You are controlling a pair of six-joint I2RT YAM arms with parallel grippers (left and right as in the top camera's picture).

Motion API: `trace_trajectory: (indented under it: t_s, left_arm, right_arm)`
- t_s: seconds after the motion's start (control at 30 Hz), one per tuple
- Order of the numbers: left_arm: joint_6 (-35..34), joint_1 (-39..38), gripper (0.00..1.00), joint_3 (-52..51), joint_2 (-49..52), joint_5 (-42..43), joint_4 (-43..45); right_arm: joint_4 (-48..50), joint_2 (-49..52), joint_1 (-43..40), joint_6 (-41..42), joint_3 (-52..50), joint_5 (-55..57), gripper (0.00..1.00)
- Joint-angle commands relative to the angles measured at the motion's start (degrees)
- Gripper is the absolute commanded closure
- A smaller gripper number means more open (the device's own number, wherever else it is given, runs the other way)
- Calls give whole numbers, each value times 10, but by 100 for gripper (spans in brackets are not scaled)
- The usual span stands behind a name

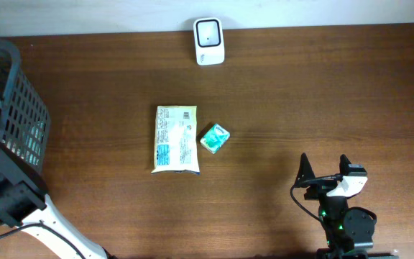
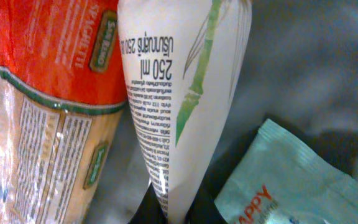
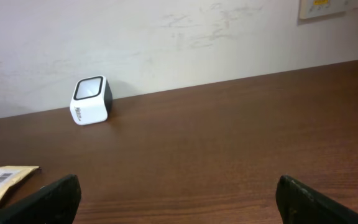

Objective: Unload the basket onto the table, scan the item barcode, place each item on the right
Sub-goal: 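Reach the left gripper into the basket and grasp the white tube, then place the white tube left of the white packet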

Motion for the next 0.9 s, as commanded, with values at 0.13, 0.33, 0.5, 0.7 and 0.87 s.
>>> trace_trajectory:
  t_s: [0.13,0.33,0.5,0.7,0.87]
  left_arm:
    - [-70,-31,100,26,-180,19,-8]
    - [-70,-80,100,26,-348,106,-17]
    - [-83,-196,100,26,-422,132,-56]
    - [-113,-361,100,-28,-412,116,-81]
    - [-220,-413,100,-198,-397,100,-73]
  right_arm:
    - [-1,-2,4,-2,-5,1,1]
    - [-1,-2,4,-2,-5,1,1]
    - [-1,-2,4,-2,-5,1,2]
    - [-1,-2,4,-2,-5,1,1]
    - [-1,-2,4,-2,-5,1,1]
